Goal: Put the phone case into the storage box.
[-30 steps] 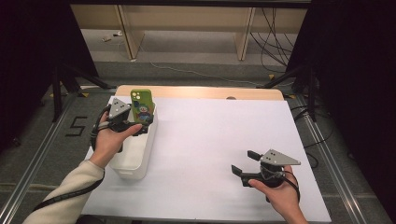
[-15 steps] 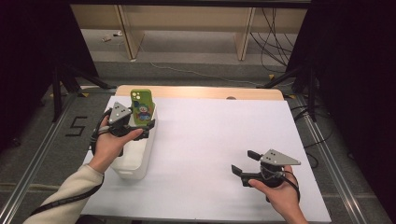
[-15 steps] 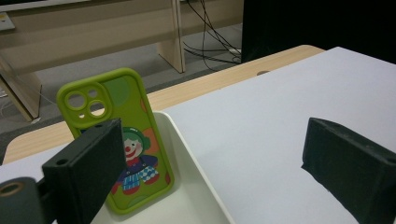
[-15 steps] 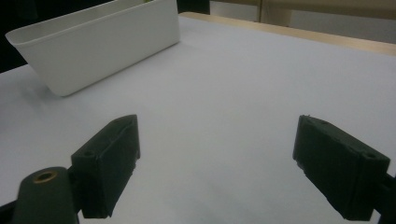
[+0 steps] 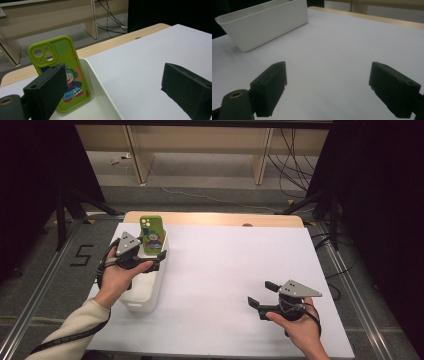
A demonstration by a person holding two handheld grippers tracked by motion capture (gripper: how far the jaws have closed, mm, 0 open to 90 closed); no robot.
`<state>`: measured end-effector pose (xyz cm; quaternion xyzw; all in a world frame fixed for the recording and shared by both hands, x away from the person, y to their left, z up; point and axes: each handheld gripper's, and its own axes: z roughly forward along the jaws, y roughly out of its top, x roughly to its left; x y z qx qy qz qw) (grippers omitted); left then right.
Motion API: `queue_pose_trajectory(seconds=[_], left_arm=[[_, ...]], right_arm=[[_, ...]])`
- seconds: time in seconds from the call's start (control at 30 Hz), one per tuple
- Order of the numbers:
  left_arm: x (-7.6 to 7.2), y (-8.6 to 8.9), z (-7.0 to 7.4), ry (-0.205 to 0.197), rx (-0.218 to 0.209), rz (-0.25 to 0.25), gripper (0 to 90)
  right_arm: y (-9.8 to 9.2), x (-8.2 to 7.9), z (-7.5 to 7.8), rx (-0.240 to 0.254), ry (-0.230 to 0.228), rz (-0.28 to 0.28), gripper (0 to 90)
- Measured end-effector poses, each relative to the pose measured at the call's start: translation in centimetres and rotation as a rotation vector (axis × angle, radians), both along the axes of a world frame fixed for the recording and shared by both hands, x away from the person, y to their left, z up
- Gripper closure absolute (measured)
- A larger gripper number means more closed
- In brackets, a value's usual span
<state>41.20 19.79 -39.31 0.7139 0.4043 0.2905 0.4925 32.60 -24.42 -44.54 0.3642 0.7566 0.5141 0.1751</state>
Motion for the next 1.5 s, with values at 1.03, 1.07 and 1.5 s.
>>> queue_pose_trajectory(seconds=[1.03, 1.07, 1.5], left_arm=[[-3.4, -1.1, -0.7, -0.007, -0.018, -0.105, 7.1], [-3.5, -1.1, -0.8, -0.008, -0.018, -0.11, 7.2], [-5.0, -1.3, -0.7, -0.014, -0.04, -0.151, 7.9]], right_arm=[[0.0, 0.0, 0.0, -0.001, -0.004, -0.001, 15.8], [0.0, 0.0, 0.0, -0.002, -0.005, -0.001, 15.8], [0.0, 0.0, 0.0, -0.003, -0.006, 0.001, 15.8]])
